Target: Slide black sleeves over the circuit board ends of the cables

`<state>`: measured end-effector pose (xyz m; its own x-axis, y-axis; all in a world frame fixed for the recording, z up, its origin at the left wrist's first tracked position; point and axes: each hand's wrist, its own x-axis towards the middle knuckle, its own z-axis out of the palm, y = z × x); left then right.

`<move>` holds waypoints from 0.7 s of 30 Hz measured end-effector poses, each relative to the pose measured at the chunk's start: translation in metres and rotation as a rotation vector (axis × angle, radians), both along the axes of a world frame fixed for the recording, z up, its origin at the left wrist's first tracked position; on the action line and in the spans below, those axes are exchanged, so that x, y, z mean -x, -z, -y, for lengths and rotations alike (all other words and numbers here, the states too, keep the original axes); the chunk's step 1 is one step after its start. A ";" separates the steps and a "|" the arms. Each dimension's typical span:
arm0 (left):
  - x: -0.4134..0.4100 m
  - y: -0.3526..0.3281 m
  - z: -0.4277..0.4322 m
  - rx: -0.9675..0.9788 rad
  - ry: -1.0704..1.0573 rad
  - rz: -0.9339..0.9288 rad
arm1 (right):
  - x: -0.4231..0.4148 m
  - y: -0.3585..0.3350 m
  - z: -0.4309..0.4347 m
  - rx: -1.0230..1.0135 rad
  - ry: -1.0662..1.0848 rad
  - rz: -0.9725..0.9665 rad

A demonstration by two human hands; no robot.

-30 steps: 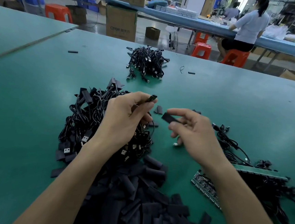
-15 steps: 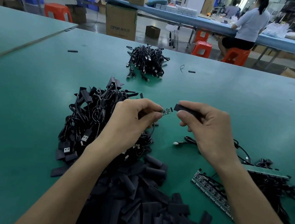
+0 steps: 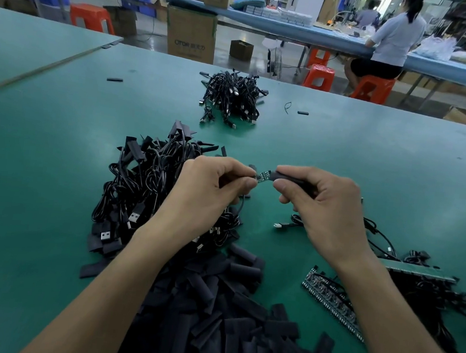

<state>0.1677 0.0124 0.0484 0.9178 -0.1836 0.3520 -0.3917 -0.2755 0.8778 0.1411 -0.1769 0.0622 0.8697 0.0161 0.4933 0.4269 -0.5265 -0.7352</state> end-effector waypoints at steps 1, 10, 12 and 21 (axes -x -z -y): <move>0.000 0.000 0.000 0.003 0.005 -0.003 | 0.000 0.000 0.000 0.010 0.006 0.000; 0.000 -0.001 -0.002 0.021 0.057 -0.049 | -0.003 0.000 0.003 0.049 0.006 0.001; 0.000 -0.002 -0.002 0.045 0.071 -0.063 | -0.003 -0.002 0.005 -0.003 -0.031 -0.025; -0.002 -0.002 -0.008 0.117 0.114 -0.132 | -0.003 -0.007 0.010 -0.078 -0.172 -0.161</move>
<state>0.1699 0.0202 0.0502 0.9330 -0.2537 0.2552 -0.2942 -0.1293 0.9470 0.1444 -0.1865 0.0692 0.9251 0.1378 0.3538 0.3789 -0.3949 -0.8369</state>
